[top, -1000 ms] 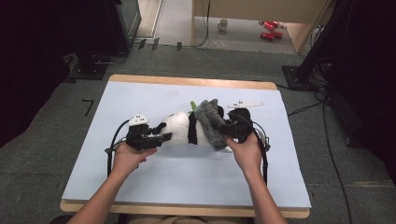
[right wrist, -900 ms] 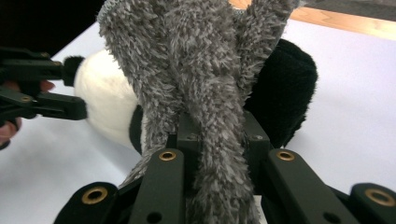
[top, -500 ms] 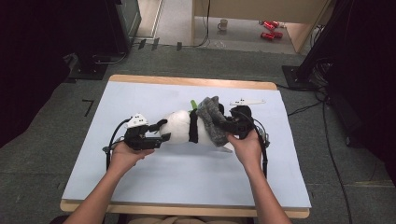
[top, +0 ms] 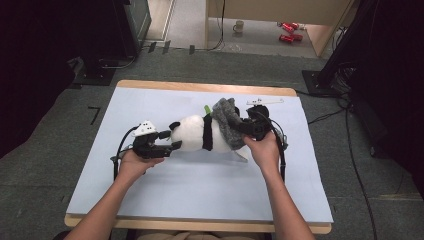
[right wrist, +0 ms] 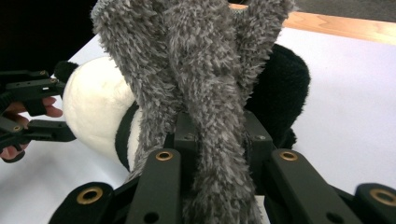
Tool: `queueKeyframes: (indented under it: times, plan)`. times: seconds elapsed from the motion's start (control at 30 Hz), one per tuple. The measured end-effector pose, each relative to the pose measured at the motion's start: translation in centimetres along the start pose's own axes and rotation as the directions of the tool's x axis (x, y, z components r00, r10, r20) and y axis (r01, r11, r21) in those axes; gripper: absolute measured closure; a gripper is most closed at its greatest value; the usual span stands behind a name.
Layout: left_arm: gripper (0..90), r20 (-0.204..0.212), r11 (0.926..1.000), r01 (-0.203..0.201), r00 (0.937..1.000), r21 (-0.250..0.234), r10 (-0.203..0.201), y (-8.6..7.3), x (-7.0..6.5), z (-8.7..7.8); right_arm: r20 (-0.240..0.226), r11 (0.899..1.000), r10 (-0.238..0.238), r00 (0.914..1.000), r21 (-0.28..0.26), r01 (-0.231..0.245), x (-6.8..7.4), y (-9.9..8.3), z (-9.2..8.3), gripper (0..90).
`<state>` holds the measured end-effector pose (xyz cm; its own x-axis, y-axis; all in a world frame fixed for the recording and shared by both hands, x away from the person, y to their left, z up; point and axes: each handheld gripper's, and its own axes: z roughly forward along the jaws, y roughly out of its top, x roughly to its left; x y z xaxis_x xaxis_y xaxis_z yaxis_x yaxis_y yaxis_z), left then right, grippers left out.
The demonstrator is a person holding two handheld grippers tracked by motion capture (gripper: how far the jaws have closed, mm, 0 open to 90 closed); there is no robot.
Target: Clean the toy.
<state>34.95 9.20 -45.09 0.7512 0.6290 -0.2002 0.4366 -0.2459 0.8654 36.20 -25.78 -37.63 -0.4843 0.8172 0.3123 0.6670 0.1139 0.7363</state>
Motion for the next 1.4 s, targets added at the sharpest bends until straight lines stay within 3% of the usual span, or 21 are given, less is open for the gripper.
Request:
queueKeyframes:
  times: [0.23,0.33,0.43,0.53,0.67,0.77,0.9,1.1,1.17,1.23,1.33,1.4]
  plan:
    - [28.1,-0.007,0.9993,0.024,0.9997,-0.028,-0.024,0.0,0.4,1.3,0.010,1.000,0.011,0.9999,-0.014,-0.010,-0.4,0.5,0.6,73.6]
    - [26.6,-0.005,0.9963,0.059,0.9982,-0.062,-0.060,0.1,0.7,2.2,0.015,1.000,0.012,0.9998,-0.021,-0.012,-0.6,0.6,0.7,73.7]
    - [24.9,-0.014,0.9959,0.058,0.9981,-0.070,-0.059,0.1,0.7,2.5,0.019,1.000,0.017,0.9997,-0.024,-0.017,-0.7,0.6,0.8,73.6]
    - [34.1,-0.037,0.9959,0.068,0.9968,-0.059,-0.070,0.3,0.4,2.8,0.030,0.999,0.011,0.9995,-0.031,-0.010,-0.6,0.6,0.8,73.7]
    - [52.7,-0.035,0.9945,0.097,0.9945,-0.039,-0.099,0.4,0.2,2.7,0.033,0.999,0.005,0.9995,-0.037,-0.004,-0.3,0.7,0.8,73.9]
    - [58.9,0.009,0.9919,0.121,0.9926,-0.039,-0.121,0.6,0.2,2.3,0.038,0.999,0.002,0.9993,-0.041,0.000,-0.1,0.9,0.5,74.2]
    - [64.3,0.031,0.9925,0.119,0.9925,-0.028,-0.118,0.8,0.0,1.8,0.035,0.999,0.000,0.9994,-0.042,0.001,0.0,1.3,-0.1,74.3]
    - [66.5,0.051,0.9915,0.128,0.9903,0.022,-0.129,1.1,-1.5,0.3,0.033,0.999,-0.026,0.9991,-0.047,0.027,1.2,2.3,-1.6,74.4]
    - [66.4,0.056,0.9893,0.141,0.9882,0.037,-0.143,1.0,-2.1,-0.5,0.018,0.997,-0.048,0.9987,-0.060,0.049,2.4,3.1,-2.6,74.5]
    - [65.5,0.055,0.9868,0.157,0.9858,0.042,-0.159,0.8,-2.4,-0.8,0.015,0.997,-0.055,0.9984,-0.060,0.056,2.7,3.3,-2.8,74.4]
    - [63.9,0.018,0.9828,0.179,0.9836,0.046,-0.180,-0.1,-2.7,-0.8,-0.015,0.996,-0.080,0.9967,-0.049,0.079,4.6,3.8,-2.7,74.4]
    - [62.7,0.013,0.9833,0.176,0.9842,0.047,-0.176,-0.2,-2.6,-0.8,-0.027,0.996,-0.083,0.9962,-0.044,0.081,5.1,3.8,-2.5,74.4]
